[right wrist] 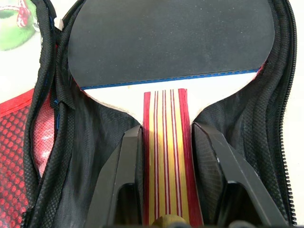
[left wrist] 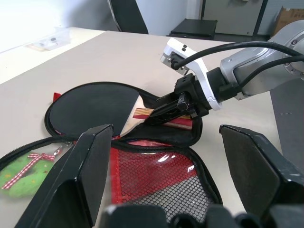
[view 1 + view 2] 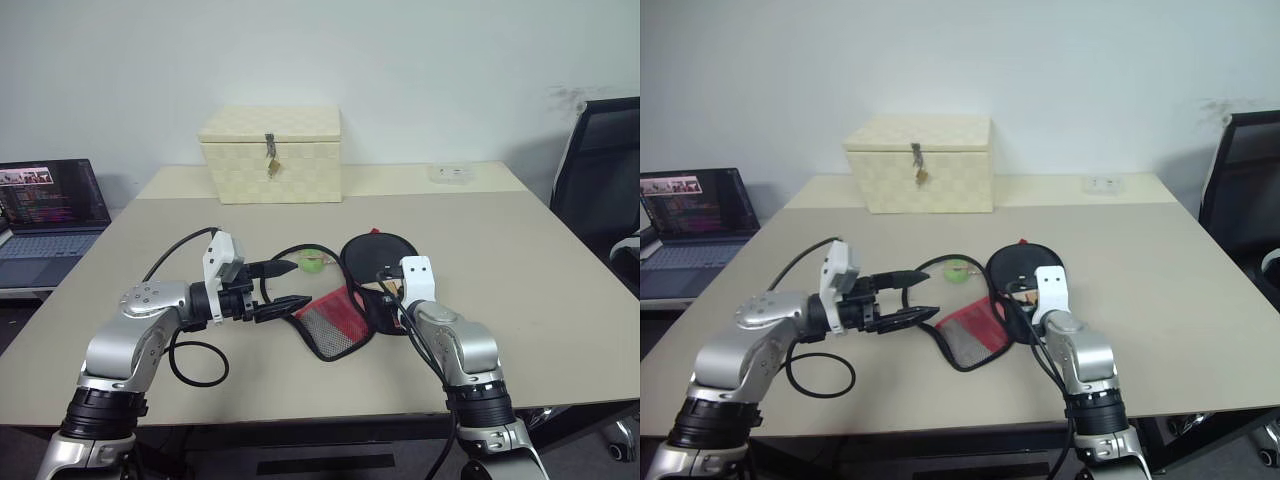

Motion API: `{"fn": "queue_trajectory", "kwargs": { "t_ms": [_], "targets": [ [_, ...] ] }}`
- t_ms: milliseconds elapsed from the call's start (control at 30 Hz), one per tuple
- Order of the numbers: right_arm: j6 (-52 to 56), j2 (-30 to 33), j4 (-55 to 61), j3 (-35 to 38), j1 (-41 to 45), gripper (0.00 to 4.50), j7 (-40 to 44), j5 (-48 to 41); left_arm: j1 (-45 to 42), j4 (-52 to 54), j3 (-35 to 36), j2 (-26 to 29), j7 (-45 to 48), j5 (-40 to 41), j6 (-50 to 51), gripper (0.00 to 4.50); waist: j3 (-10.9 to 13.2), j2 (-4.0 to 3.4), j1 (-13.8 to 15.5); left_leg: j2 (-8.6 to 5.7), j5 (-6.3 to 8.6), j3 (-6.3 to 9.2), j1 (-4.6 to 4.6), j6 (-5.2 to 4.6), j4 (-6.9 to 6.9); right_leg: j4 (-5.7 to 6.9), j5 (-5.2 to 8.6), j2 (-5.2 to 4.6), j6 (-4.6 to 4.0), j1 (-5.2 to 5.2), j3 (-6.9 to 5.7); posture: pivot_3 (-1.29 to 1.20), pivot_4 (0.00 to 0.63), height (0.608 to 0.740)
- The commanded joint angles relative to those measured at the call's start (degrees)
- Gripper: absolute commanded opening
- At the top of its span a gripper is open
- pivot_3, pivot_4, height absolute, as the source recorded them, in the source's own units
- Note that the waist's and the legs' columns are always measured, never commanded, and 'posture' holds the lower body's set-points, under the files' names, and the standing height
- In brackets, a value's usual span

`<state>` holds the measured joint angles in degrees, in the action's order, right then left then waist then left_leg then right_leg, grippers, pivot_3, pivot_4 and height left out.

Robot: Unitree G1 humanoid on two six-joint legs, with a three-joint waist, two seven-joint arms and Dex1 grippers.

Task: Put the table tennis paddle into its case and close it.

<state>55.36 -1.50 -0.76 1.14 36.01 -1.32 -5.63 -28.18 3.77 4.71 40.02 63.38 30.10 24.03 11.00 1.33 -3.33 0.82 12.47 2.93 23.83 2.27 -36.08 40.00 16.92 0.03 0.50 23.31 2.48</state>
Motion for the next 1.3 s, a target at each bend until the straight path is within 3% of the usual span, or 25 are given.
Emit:
{"fn": "queue_trajectory", "kwargs": {
  "t_ms": [33,233,267,433,533,567,667,967,1300],
  "targets": [
    [-0.34,-0.95,1.02,0.63,0.02,2.18,0.02,-0.8,-0.75,0.35,0.68,0.01,0.03,-0.03,-1.3,3.92,0.0,0.0,0.0,0.0,0.0,0.0,0.0,0.0,0.0,0.0,0.0,0.0,0.0,0.0,0.0,0.0,0.15,0.74],
    [2.87,0.24,6.47,-0.52,-0.08,4.28,1.58,-1.3,-0.08,0.07,0.67,-0.02,-1.07,-0.74,-1.72,3.92,0.0,0.0,0.02,0.0,0.0,0.02,0.0,0.0,-0.01,0.01,0.0,0.0,0.0,0.0,0.0,0.0,0.15,0.74],
    [3.88,1.14,8.33,-0.89,-0.25,4.45,2.39,-1.51,0.08,0.02,0.73,-0.06,-1.4,-0.83,-1.59,3.92,0.0,0.0,0.03,0.0,0.0,0.02,0.0,0.0,0.0,0.0,0.0,0.0,0.0,0.0,0.0,0.0,0.15,0.74],
    [12.48,12.87,23.45,-1.37,-2.15,4.45,14.98,-8.99,2.23,-1.84,1.53,0.92,-3.81,-2.98,-1.13,3.92,0.0,0.0,0.15,-0.03,0.0,0.04,0.02,0.0,-0.01,-0.02,0.01,-0.01,0.01,-0.01,-0.02,0.0,0.15,0.74],
    [16.62,18.67,29.25,3.05,-2.07,4.45,22.33,-16.55,4.13,-4.09,0.96,1.73,-4.66,-5.59,-2.39,3.92,0.0,0.01,0.21,-0.03,0.0,0.09,0.01,-0.01,-0.02,-0.04,0.02,-0.05,0.03,-0.04,-0.05,0.0,0.15,0.74],
    [17.91,20.35,30.54,4.64,-1.74,4.5,24.49,-18.93,4.53,-5.16,0.68,1.83,-5.29,-6.77,-2.89,3.73,0.0,0.01,0.18,-0.02,0.0,0.1,0.0,-0.01,-0.02,-0.03,0.02,-0.05,0.02,-0.05,-0.07,0.0,0.15,0.74],
    [20.01,24.39,31.9,7.81,-0.58,4.5,28.29,-23.42,5.19,-7.83,-0.38,2.07,-5.56,-9.19,-3.46,3.04,0.0,0.01,0.15,-0.01,0.0,0.1,-0.05,-0.01,-0.02,-0.01,0.01,-0.01,0.01,-0.08,-0.08,0.0,0.15,0.74],
    [19.94,30.62,33.79,9.08,-1.0,4.5,33.19,-31.17,2.04,-18.47,-5.11,0.49,-8.07,-17.04,-5.41,0.05,-0.02,0.04,0.28,-0.04,0.01,0.1,-0.01,-0.01,-0.03,-0.04,0.02,-0.03,0.02,-0.09,-0.1,0.0,0.15,0.74],
    [18.67,31.8,33.7,8.27,-1.91,4.5,31.62,-32.58,-3.83,-27.54,-8.58,-7.38,-12.22,-21.94,-10.05,0.05,-0.04,0.06,1.06,-0.09,0.0,0.1,-0.01,-0.02,-0.09,-0.01,0.01,-0.05,0.03,-0.11,-0.13,0.0,0.15,0.74]
  ]
}}
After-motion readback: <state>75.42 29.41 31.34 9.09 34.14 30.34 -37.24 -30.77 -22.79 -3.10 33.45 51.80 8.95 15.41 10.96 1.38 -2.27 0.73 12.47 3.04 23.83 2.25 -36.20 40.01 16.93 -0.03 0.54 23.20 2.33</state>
